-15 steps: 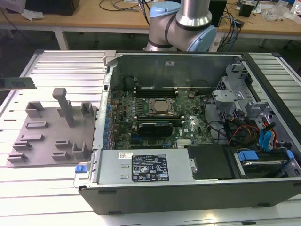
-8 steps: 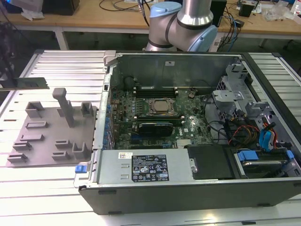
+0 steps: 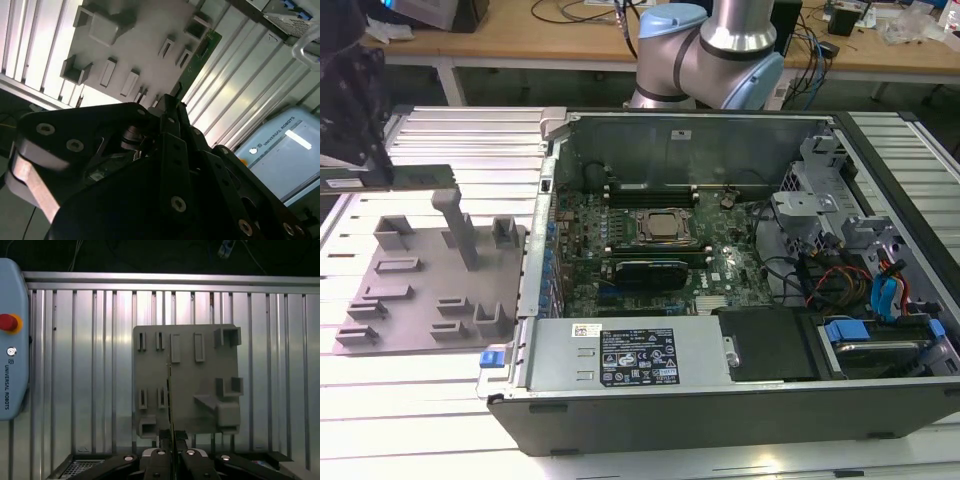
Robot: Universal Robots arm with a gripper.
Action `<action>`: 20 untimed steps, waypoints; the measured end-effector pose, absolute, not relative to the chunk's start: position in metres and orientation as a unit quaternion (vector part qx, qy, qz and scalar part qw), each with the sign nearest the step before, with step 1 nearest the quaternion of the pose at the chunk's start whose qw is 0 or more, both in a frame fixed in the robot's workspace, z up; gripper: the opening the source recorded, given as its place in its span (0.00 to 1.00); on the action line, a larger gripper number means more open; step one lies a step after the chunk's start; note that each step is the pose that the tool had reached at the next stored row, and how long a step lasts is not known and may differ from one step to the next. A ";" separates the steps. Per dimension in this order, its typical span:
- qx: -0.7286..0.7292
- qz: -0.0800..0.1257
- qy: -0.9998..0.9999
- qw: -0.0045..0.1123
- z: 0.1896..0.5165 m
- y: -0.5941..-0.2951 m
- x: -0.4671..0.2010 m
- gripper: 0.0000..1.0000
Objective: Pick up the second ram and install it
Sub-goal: 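Pick up the second ram and move it above second insertion slot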
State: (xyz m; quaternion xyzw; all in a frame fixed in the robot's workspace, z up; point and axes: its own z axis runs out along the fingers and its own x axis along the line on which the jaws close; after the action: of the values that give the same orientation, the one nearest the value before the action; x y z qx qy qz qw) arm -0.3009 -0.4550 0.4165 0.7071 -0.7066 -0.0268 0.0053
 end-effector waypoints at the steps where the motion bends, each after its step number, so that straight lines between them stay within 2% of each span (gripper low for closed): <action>1: 0.707 -0.027 -0.707 0.005 0.416 -0.455 -0.298 0.11; 20: 0.707 -0.027 -0.707 0.005 0.416 -0.455 -0.226 0.11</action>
State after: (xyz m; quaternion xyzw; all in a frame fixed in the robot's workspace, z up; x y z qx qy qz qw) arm -0.2261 -0.4550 0.4163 0.7071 -0.7066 -0.0268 0.0053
